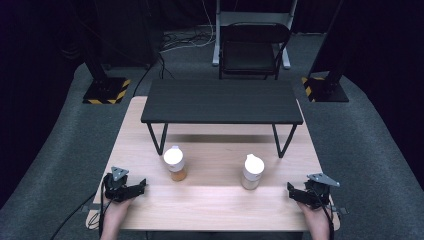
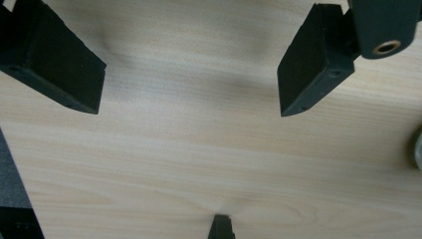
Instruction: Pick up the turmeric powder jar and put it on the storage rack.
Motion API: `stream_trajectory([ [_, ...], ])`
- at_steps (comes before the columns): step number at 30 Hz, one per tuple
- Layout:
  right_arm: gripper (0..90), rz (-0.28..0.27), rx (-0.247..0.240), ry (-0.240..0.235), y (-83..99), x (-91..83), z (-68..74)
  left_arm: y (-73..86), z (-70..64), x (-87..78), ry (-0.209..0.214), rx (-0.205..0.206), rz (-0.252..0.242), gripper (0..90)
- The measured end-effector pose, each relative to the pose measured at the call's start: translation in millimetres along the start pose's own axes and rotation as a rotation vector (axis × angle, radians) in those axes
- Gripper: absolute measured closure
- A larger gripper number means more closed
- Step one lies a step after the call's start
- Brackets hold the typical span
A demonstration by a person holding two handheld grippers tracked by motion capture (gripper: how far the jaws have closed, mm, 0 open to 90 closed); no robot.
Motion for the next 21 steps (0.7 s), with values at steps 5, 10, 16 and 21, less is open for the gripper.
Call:
stream_trajectory([
  [5, 9.8, 0.038, -0.027, 0.014, -1.5, 3.7, 3.0, -2.6, -1.5, 1.3, -0.005, 0.009, 0.029, 9.2],
  [10, 9.4, 0.044, -0.030, 0.016, -2.0, 4.0, 3.9, -1.6, -0.5, 0.6, 0.003, 0.007, 0.030, 9.0],
  [16, 8.6, 0.045, -0.030, 0.017, -2.3, 4.5, 4.1, -1.6, 0.0, 0.6, 0.010, 0.009, 0.033, 7.9],
  [21, 8.4, 0.045, -0.029, 0.016, -2.4, 4.6, 4.1, -1.8, 0.1, 0.6, 0.013, 0.014, 0.037, 6.7],
])
Point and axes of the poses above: each handheld gripper's, and its own axes: x roughly forward along the jaws, y roughly out of its underside, z roughly to its left, the point moved 6 cm from there along x, roughly forward along the jaws, and after that the axes turned 5 degrees about z, right-handed, at the moved point
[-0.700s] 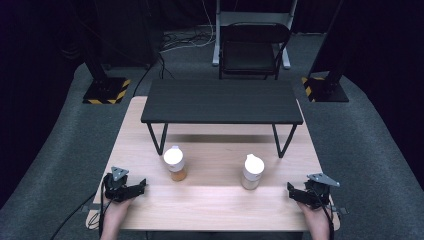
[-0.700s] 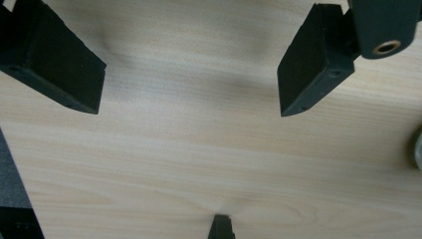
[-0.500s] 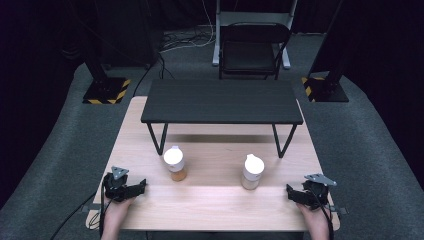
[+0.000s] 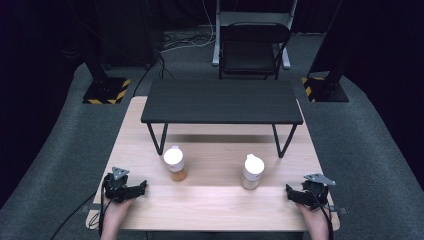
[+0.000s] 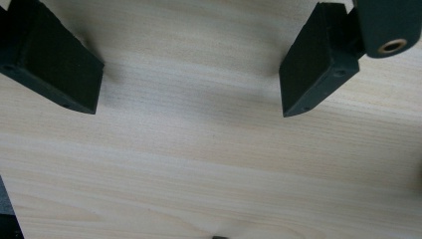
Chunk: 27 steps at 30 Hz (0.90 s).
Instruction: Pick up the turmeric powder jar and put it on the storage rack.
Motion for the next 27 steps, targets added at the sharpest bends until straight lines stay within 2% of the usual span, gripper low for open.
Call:
stream_trajectory([
  [27, 8.3, 0.001, 0.004, 0.002, -0.3, 0.2, 0.7, 1.5, 0.7, -2.3, 0.017, 0.007, -0.006, 6.3],
])
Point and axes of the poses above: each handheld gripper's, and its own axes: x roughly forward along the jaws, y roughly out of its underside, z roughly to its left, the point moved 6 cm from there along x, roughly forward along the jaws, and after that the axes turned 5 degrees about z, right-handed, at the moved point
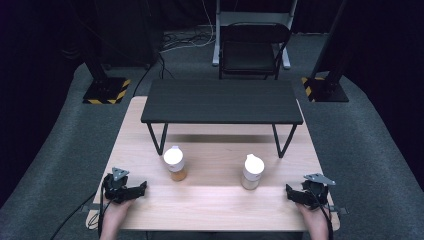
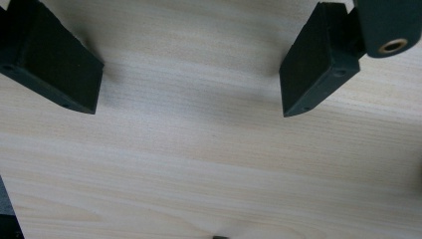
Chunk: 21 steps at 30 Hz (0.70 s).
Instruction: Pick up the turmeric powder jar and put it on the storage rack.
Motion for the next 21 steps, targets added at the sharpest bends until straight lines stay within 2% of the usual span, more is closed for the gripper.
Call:
stream_trajectory([
  [17, 8.3, 0.000, -0.001, 0.000, 0.0, 0.0, 0.0, -5.6, -6.5, -18.1, 0.036, 0.005, -0.066, 6.3],
  [21, 8.3, 0.000, 0.000, 0.000, 0.0, 0.0, 0.0, -7.9, -10.3, -22.9, 0.043, 0.019, -0.080, 6.3],
])
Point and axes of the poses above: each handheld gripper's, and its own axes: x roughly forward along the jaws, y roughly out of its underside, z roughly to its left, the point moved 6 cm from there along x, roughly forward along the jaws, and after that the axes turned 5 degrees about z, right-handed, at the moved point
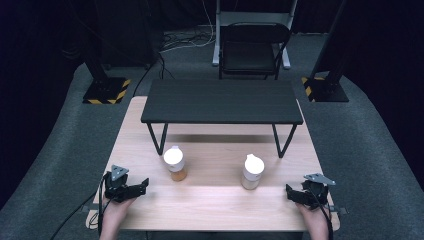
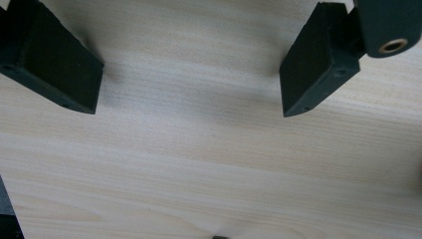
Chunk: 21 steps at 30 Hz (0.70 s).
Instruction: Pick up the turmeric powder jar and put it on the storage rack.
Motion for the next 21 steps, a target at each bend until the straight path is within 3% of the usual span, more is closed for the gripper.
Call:
stream_trajectory([
  [21, 8.4, 0.000, 0.000, 0.000, 0.0, 0.0, 0.0, -9.7, -17.5, -17.6, 0.058, 0.025, -0.056, 6.3],
])
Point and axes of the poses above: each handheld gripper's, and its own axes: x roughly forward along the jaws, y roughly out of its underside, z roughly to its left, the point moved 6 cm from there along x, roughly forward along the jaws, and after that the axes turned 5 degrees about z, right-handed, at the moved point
